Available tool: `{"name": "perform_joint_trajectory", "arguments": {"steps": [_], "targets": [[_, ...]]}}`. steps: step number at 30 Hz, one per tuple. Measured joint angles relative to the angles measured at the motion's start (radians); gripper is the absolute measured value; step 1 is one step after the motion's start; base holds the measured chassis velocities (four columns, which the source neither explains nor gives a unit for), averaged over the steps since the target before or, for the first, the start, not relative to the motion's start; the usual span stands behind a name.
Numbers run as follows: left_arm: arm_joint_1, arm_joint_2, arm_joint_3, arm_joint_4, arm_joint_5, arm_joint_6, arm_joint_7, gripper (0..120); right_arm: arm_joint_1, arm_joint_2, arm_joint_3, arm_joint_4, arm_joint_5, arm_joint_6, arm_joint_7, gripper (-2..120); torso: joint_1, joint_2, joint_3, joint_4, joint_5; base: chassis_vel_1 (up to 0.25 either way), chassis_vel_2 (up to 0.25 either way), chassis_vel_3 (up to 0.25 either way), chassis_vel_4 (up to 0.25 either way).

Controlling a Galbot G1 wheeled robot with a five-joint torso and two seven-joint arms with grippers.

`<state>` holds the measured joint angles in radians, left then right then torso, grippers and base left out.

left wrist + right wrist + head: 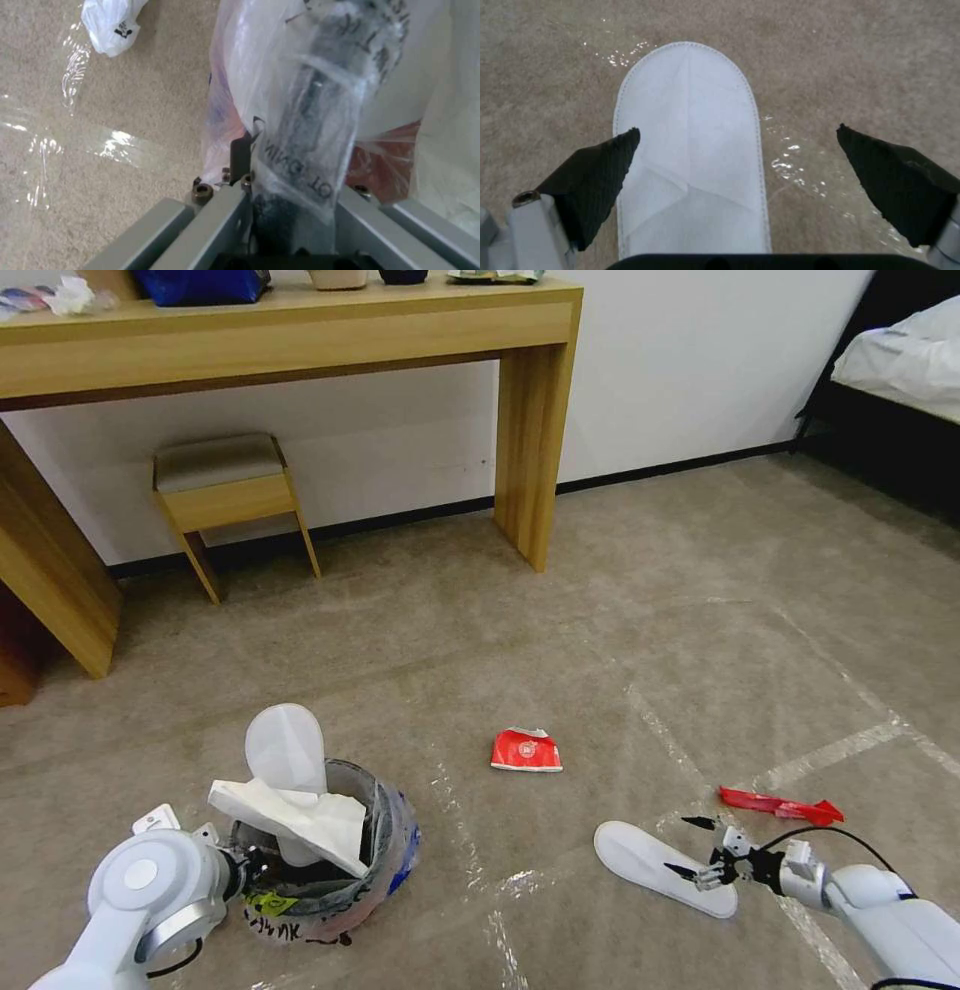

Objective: Pick up the trash bin and place the garbage on the floor into it.

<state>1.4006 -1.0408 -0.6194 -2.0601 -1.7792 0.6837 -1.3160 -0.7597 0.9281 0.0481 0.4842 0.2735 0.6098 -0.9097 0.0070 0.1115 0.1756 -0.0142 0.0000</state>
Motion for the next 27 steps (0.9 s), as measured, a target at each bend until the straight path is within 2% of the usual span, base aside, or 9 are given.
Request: {"name": "perform_joint_trajectory", "arguments": {"steps": [10, 27], "targets": [[0.0, 0.003, 0.004, 0.006, 0.005, 0.001, 0.008, 0, 0.01, 0.044, 0.0, -0.032, -0.01, -0.035, 0.024, 100, 0.0, 0.0, 0.0, 0.0, -0.0002, 0.0, 0.0, 0.0, 0.0], [0.005, 0.002, 0.008, -0.001, 0.015, 0.003, 0.012, 0, -0.026, 0.058, 0.008, -0.035, -0.007, -0.05, 0.042, 100, 0.0, 0.0, 0.0, -0.0001, 0.0, 0.0, 0.0, 0.0, 0.0]]}}
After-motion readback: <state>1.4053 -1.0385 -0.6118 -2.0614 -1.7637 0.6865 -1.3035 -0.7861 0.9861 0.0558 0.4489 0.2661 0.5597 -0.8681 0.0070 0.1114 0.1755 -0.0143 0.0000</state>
